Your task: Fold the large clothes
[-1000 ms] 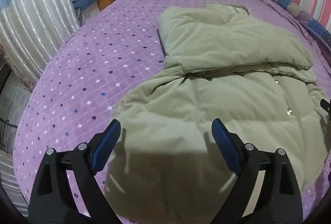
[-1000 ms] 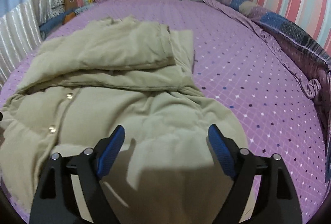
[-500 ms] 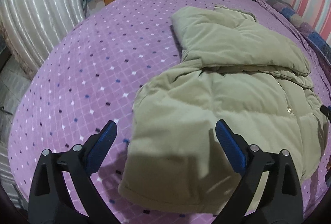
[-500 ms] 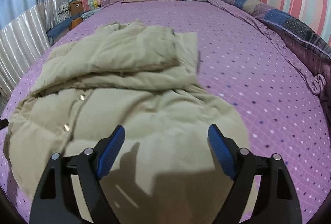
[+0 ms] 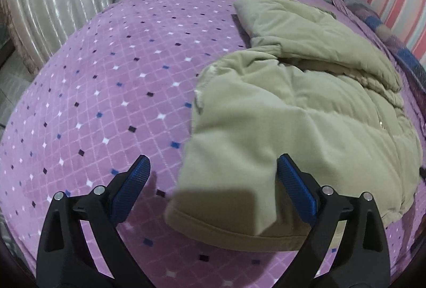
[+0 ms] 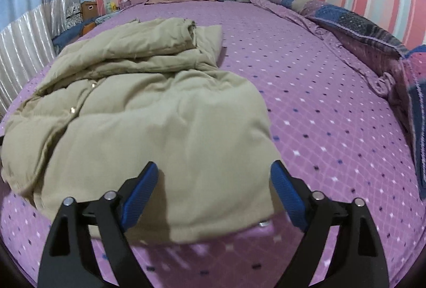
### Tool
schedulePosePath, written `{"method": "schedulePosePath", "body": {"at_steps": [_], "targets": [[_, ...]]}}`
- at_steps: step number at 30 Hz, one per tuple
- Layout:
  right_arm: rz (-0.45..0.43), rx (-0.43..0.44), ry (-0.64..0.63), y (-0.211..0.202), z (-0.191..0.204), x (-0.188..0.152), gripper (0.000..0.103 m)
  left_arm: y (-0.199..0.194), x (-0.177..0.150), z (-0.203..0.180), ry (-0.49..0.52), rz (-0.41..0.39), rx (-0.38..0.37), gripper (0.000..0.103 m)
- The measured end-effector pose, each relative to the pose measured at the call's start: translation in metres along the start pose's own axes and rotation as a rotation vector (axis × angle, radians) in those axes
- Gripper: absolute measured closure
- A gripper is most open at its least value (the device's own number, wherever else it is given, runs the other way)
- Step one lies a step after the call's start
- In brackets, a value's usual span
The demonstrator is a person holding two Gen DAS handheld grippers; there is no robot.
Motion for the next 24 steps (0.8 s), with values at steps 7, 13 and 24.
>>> {"method": "schedulePosePath", "body": {"at_steps": [7, 13, 24], "targets": [[0.008, 0.049, 0.103, -0.002, -0.008, -0.021, 0.014, 0.026, -0.010, 0.001, 0.039, 0.046, -0.019, 0.003], [-0.029, 0.012, 0.100, -0.004, -0.010, -0.029, 0.014, 0.030, -0.019, -0.017, 0.103, 0.070, -0.052, 0.006], [-0.103, -0.017, 0.167, 0.000, -0.040, -0.010, 0.007, 0.034, -0.023, -0.028, 0.109, 0.055, -0.018, 0.008]]}}
Point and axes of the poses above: each gripper's, at about its wrist camera, not at the fingertips, and y roughly the way its jaws point, z to its left, x to its top, the point moved 3 cm from there along y, roughly the way its jaws point, and after that the axes turned 3 degrees about -y, right-handed, at the moved point
